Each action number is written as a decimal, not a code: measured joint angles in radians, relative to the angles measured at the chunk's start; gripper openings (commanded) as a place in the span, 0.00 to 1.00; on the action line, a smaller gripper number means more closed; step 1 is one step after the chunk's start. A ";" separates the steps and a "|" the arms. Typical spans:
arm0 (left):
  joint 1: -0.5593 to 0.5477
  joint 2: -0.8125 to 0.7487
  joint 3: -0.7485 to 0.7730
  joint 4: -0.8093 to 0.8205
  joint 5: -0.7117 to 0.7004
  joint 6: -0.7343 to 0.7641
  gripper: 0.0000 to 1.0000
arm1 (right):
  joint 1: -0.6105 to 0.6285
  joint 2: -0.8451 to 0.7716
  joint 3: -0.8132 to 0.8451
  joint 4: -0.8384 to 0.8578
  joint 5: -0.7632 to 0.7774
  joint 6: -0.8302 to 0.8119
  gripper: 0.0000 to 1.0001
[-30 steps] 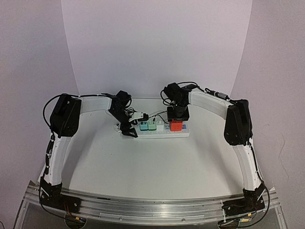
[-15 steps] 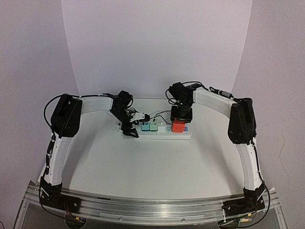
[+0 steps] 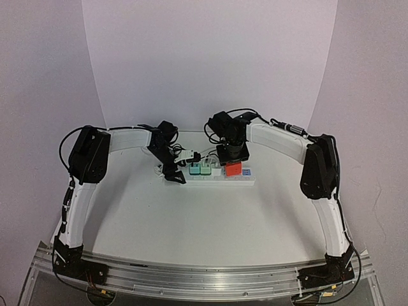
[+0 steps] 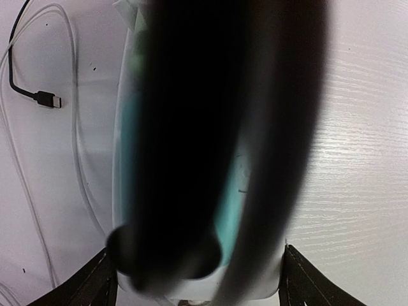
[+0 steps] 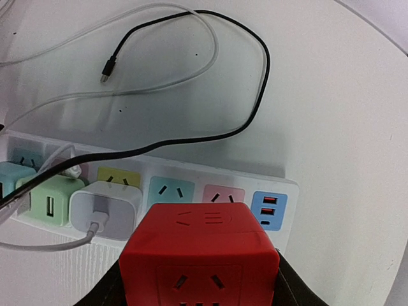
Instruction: Pull the plug off the socket
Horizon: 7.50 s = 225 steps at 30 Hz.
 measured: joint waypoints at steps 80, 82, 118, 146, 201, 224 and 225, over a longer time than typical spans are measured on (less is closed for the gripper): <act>0.005 0.007 0.008 -0.008 0.011 -0.070 0.00 | -0.617 -0.136 -1.124 1.789 0.081 1.244 0.57; 0.005 0.007 0.008 -0.008 0.013 -0.070 0.00 | -0.617 -0.147 -1.126 1.769 0.073 1.260 0.63; 0.010 0.017 0.022 -0.017 0.025 -0.062 0.00 | -0.603 -0.478 -0.987 1.083 -0.078 1.005 0.74; 0.018 0.028 0.037 -0.017 0.055 0.012 0.00 | -0.237 -0.244 -0.789 1.037 -1.028 -0.988 0.61; 0.022 0.037 0.044 -0.022 0.080 0.012 0.00 | -0.231 -0.052 -0.572 0.949 -1.006 -1.195 0.00; 0.022 0.041 0.058 -0.043 0.064 0.046 0.00 | -0.232 -0.052 -0.558 0.917 -1.036 -1.221 0.00; 0.022 0.041 0.058 -0.044 0.063 0.047 0.00 | -0.232 -0.052 -0.558 0.918 -1.037 -1.217 0.00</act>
